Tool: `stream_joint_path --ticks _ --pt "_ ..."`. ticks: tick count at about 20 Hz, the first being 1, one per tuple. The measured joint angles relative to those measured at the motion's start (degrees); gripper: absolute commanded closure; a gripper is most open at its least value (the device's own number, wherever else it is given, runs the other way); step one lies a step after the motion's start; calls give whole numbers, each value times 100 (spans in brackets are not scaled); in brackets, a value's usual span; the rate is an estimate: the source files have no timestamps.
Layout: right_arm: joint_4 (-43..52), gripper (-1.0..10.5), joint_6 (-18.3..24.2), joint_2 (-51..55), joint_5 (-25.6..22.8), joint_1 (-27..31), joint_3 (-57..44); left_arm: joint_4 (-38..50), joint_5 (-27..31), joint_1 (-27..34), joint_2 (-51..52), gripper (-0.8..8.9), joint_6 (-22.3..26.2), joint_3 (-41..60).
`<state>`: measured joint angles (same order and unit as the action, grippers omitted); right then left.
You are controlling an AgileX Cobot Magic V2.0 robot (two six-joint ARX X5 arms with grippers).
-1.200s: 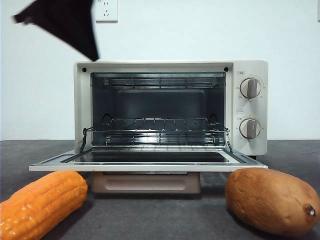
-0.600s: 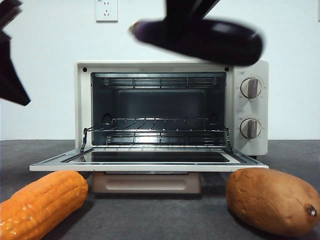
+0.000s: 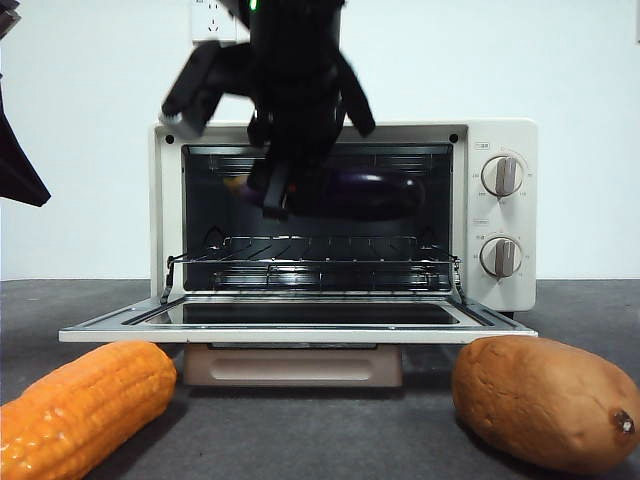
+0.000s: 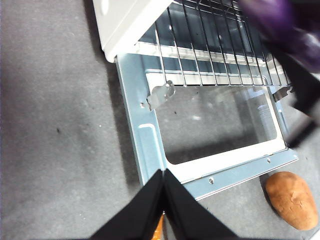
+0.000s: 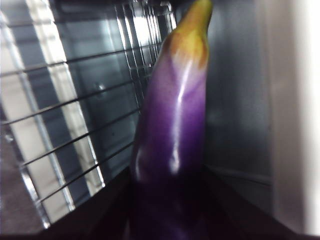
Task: Take the eggplant from the table,put the eggplant in the oven
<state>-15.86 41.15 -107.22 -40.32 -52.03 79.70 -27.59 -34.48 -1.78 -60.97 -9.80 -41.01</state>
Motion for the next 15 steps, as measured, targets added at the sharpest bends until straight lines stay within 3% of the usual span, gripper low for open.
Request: stream_joint_path --ticks 8,15 --pt "275 702 -7 -422 -258 129 0 24 0 2 0 808 0 0" --pt "286 696 -260 -422 -323 61 0 24 0 2 0 808 2 0"
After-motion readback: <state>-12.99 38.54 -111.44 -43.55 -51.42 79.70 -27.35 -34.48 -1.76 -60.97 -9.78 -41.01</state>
